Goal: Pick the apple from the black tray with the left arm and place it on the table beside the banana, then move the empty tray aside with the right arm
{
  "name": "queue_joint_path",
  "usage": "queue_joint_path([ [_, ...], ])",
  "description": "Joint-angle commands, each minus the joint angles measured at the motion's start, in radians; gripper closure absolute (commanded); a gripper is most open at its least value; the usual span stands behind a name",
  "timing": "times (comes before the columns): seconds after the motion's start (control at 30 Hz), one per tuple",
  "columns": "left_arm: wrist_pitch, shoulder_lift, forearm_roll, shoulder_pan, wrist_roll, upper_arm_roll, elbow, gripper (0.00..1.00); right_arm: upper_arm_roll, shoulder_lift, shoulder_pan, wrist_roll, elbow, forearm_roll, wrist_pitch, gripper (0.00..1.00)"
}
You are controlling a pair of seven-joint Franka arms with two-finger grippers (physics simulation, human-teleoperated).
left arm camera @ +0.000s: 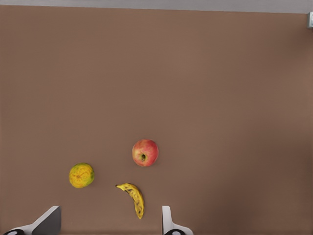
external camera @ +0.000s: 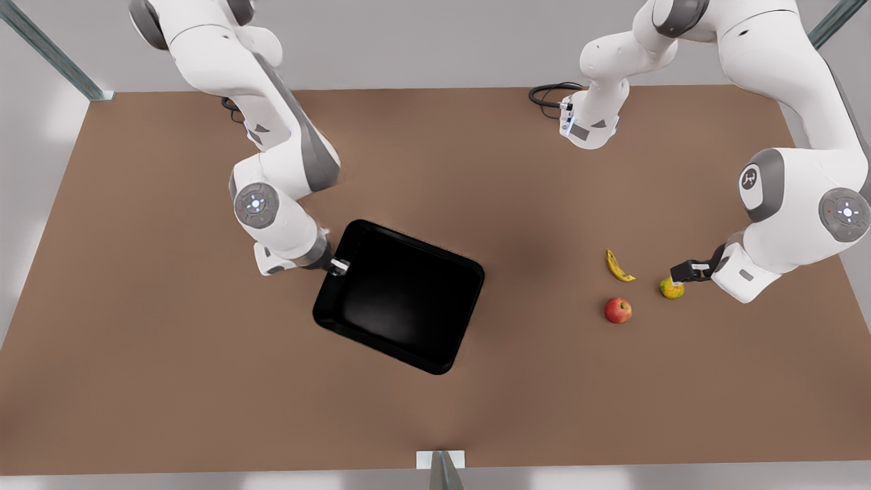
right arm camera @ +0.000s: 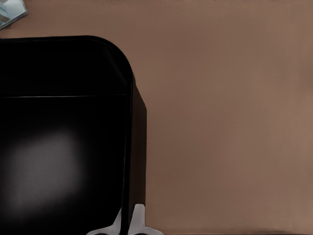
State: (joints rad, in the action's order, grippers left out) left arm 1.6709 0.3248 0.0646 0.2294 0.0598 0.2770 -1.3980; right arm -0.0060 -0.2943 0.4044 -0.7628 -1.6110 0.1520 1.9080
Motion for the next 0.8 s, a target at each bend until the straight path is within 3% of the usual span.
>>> queue_joint_path([
  [0.0, 0.0, -0.001, 0.003, 0.01, -0.012, -0.002, 0.001, 0.0, -0.066, 0.017, 0.002, 0.71, 0.005, 0.05, -0.233, 0.91],
  [0.2, 0.004, 0.0, 0.003, -0.01, -0.012, -0.001, 0.002, 0.0, -0.256, 0.011, 0.001, 1.103, 0.029, 0.041, -0.256, 0.93],
  [0.4, 0.004, 0.002, 0.003, -0.007, -0.012, -0.002, 0.002, 0.0, -0.313, -0.016, 0.002, 1.22, 0.06, -0.114, -0.053, 0.97],
  [0.57, 0.004, 0.0, 0.003, -0.007, -0.012, -0.002, 0.002, 0.0, -0.388, -0.094, 0.001, 1.304, 0.06, -0.101, 0.057, 0.97],
  [0.77, 0.004, 0.0, 0.003, -0.007, -0.012, -0.002, 0.002, 0.0, -0.42, -0.193, -0.013, 1.312, 0.06, -0.072, 0.114, 0.96],
])
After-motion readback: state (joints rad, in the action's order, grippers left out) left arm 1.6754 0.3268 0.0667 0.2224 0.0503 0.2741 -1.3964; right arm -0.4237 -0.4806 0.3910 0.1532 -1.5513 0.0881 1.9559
